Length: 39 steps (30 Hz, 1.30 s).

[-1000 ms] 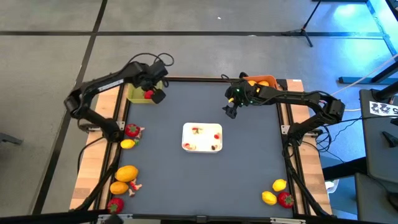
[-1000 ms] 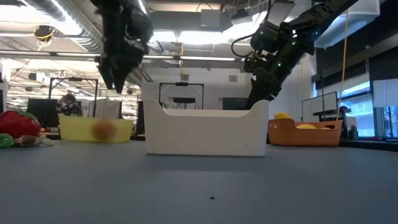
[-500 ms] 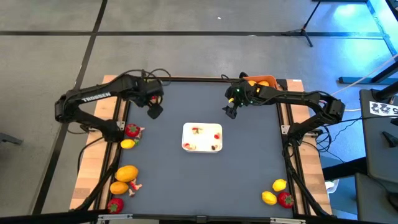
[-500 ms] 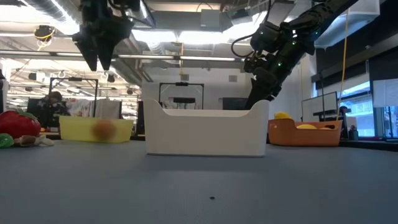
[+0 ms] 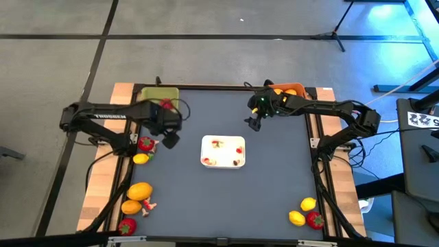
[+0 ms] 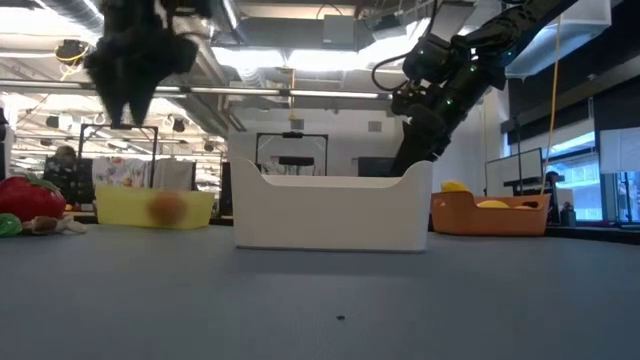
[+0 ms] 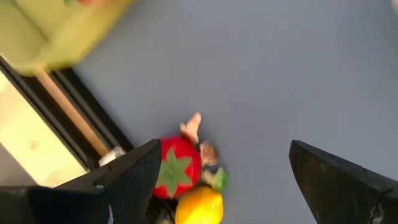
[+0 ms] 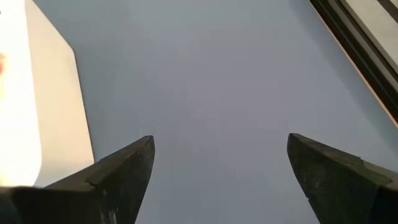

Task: Sort produce into baskets
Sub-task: Put the red tomato into the yellow bin

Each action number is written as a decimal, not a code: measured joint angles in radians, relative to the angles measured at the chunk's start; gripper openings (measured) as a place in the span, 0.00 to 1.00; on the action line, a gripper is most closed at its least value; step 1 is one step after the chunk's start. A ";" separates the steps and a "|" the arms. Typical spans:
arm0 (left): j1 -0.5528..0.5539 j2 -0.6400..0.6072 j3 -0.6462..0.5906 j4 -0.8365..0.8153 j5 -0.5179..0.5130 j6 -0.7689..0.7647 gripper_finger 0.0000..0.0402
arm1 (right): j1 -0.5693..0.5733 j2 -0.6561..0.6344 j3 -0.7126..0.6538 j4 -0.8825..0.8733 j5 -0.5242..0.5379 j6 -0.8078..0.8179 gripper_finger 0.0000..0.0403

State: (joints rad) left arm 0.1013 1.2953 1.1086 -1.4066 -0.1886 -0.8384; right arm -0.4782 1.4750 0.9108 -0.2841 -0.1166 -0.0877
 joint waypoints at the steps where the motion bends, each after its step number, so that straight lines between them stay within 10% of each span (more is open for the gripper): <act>1: -0.011 0.000 -0.021 -0.001 0.016 -0.021 0.86 | 0.000 0.000 0.000 0.002 0.000 0.000 0.90; 39: 0.150 0.234 -0.296 0.004 0.138 0.083 0.86 | 0.001 0.000 0.000 -0.005 -0.008 0.004 0.90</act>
State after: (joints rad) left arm 0.2516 1.5294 0.8130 -1.4028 -0.0503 -0.7554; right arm -0.4774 1.4753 0.9108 -0.2893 -0.1249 -0.0834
